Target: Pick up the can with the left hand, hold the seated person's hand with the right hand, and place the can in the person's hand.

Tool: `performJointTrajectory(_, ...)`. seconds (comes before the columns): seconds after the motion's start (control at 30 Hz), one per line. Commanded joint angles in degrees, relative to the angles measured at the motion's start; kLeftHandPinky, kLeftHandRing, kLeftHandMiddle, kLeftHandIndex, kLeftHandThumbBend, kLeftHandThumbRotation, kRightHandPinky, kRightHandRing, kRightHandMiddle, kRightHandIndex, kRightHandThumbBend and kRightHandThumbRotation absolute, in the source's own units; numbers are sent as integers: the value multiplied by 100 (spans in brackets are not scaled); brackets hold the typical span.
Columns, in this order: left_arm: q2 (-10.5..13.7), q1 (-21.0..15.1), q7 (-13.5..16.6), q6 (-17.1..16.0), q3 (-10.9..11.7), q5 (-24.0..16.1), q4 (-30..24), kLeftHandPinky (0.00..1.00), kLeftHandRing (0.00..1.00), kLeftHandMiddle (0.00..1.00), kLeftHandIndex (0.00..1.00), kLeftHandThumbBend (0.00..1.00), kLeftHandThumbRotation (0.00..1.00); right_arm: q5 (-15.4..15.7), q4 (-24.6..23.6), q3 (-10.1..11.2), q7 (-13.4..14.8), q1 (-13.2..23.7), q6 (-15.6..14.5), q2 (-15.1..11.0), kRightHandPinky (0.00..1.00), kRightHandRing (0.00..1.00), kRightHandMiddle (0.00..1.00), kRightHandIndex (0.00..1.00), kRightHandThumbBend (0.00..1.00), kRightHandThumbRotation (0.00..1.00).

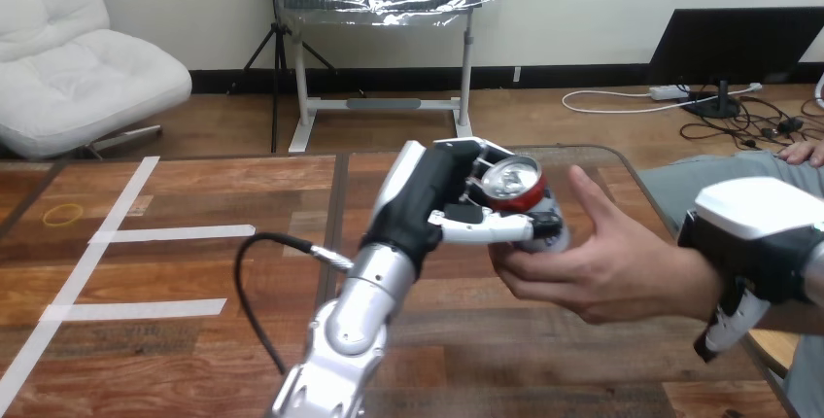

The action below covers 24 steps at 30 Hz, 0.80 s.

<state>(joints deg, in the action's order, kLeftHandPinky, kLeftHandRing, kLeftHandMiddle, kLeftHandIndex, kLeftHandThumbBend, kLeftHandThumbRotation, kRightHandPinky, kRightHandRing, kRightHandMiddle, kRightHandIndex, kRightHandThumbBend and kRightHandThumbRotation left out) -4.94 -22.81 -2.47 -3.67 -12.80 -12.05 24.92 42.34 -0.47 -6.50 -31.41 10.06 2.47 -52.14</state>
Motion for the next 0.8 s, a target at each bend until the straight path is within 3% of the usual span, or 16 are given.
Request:
performJointTrajectory(0.0,-281,-598,70,-148,-74,23,151,38,40,44,50,62,0,-106,-438,421,22,770,-46,-279,10,17,25,30,74,0)
performJointTrajectory(0.77,-876,-809,199,-224,-511,-54,631,36,39,43,47,65,0,-72,-498,372,-59,1019,39,-318,10,17,25,30,76,0)
